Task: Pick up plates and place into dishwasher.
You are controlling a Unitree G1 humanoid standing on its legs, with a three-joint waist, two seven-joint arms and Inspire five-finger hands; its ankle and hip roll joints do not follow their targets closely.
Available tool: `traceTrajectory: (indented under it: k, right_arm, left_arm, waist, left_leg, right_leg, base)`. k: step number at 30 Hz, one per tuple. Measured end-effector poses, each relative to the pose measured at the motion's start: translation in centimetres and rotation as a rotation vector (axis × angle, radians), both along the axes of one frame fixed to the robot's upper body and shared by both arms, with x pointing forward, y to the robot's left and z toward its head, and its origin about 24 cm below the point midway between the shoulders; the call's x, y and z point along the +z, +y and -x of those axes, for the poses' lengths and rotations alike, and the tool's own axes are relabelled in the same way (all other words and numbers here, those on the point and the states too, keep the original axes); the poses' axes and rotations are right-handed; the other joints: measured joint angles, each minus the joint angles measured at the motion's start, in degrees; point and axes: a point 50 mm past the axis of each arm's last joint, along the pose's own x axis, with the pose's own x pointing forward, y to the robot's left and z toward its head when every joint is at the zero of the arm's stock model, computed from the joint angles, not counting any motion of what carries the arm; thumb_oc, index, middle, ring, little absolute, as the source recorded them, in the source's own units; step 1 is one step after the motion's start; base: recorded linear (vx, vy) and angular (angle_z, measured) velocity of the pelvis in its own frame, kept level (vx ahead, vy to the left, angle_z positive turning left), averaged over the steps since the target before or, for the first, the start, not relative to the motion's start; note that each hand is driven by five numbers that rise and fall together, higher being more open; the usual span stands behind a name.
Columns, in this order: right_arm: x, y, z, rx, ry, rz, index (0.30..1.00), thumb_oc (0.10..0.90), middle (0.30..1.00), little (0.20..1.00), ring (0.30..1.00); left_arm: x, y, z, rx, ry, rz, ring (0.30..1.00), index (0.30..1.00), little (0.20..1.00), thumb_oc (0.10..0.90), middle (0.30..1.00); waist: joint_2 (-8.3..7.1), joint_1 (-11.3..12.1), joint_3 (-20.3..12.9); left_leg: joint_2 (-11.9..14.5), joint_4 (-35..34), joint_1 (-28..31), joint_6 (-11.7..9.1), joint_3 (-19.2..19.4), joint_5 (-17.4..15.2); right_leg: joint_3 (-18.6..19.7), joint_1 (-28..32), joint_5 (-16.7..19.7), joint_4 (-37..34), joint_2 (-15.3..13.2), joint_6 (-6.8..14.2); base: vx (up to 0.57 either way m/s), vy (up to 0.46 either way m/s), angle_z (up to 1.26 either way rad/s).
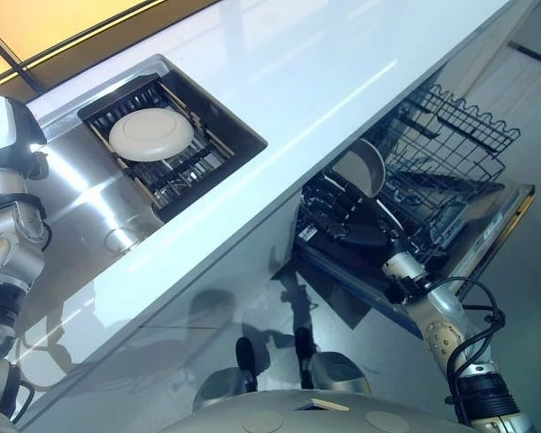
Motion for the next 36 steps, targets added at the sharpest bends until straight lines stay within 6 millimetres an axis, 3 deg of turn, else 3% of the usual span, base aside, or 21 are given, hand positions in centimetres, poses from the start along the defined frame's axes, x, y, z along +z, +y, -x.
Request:
traceTrajectory:
  k: [5, 12, 19, 23, 31, 36]
  right_arm:
    - [-0.5, -0.2, 0.4, -0.008, 0.022, 0.0, 0.9, 0.8, 0.9, 0.9, 0.9]
    - [-1.2, 0.1, 0.6, -0.02, 0.049, -0.019, 0.9, 0.8, 0.9, 0.9, 0.9]
    - [-1.7, 0.9, 0.7, -0.024, 0.078, -0.027, 0.9, 0.8, 0.9, 0.9, 0.9]
    - [-1.9, 1.2, 0.8, -0.02, 0.091, -0.026, 0.9, 0.8, 0.9, 0.9, 0.9]
    - [-2.9, 0.9, 0.9, -0.058, 0.14, -0.015, 0.9, 0.8, 0.9, 0.9, 0.9]
    - [-3.1, 1.0, 1.0, -0.058, 0.147, -0.013, 0.9, 0.8, 0.9, 0.9, 0.9]
  left_arm:
    - [0.6, -1.4, -0.3, -0.089, -0.044, 0.053, 0.9, 0.9, 0.9, 0.8, 0.9]
    - [2.9, -5.5, -0.8, -0.303, -0.118, 0.052, 0.9, 0.9, 0.9, 0.8, 0.9]
    - [3.6, -7.5, -1.6, -0.376, -0.033, 0.066, 0.9, 0.9, 0.9, 0.8, 0.9]
    - [2.2, -8.4, -2.2, -0.4, 0.088, 0.074, 0.9, 0.9, 0.9, 0.8, 0.9]
    - [-3.4, -9.6, -3.1, -0.403, 0.401, 0.113, 0.9, 0.9, 0.9, 0.8, 0.9]
    - [-5.1, -10.0, -3.3, -0.397, 0.481, 0.119, 0.9, 0.9, 0.9, 0.8, 0.9]
  waist:
    - [0.04, 0.1, -0.7]
    - [0.09, -0.2, -0.8]
    - [0.89, -1.0, -1.3]
    - [1.37, -1.3, -1.6]
    - [1.48, -3.8, -1.5]
    - [1.99, -5.4, -1.3]
  left_leg:
    - [0.1, 0.0, 0.0, 0.0, -0.1, 0.0]
    - [0.0, 0.0, 0.0, 0.0, -0.2, 0.0]
    - [0.0, 0.0, 0.1, 0.0, -0.6, 0.0]
    - [0.0, 0.0, 0.2, 0.0, -0.5, 0.0]
    - [0.1, 0.0, 0.8, 0.0, 0.9, -0.1]
    - [0.1, 0.0, 1.1, 0.1, 2.4, -0.4]
  right_leg:
    - [-0.2, 0.2, 0.1, -0.3, 0.0, 0.0]
    - [-0.5, 0.4, 0.3, -0.3, 0.0, -0.4]
    - [-1.2, 0.8, 0.2, -0.5, 0.0, -0.2]
    - [-1.2, 0.9, 0.2, -0.5, -0.1, -0.2]
    - [0.2, 0.8, 0.1, -0.3, 0.0, -0.1]
    - [1.4, 0.2, 0.1, 0.1, 0.1, -0.1]
  base:
    - [0.0, 0.0, 0.0]
    - [-0.01, -0.004, 0.01]
    - [0.0, -0.012, 0.04]
    - [0.01, -0.026, 0.0]
    - [0.02, -0.03, -0.1]
    - [0.01, -0.016, -0.15]
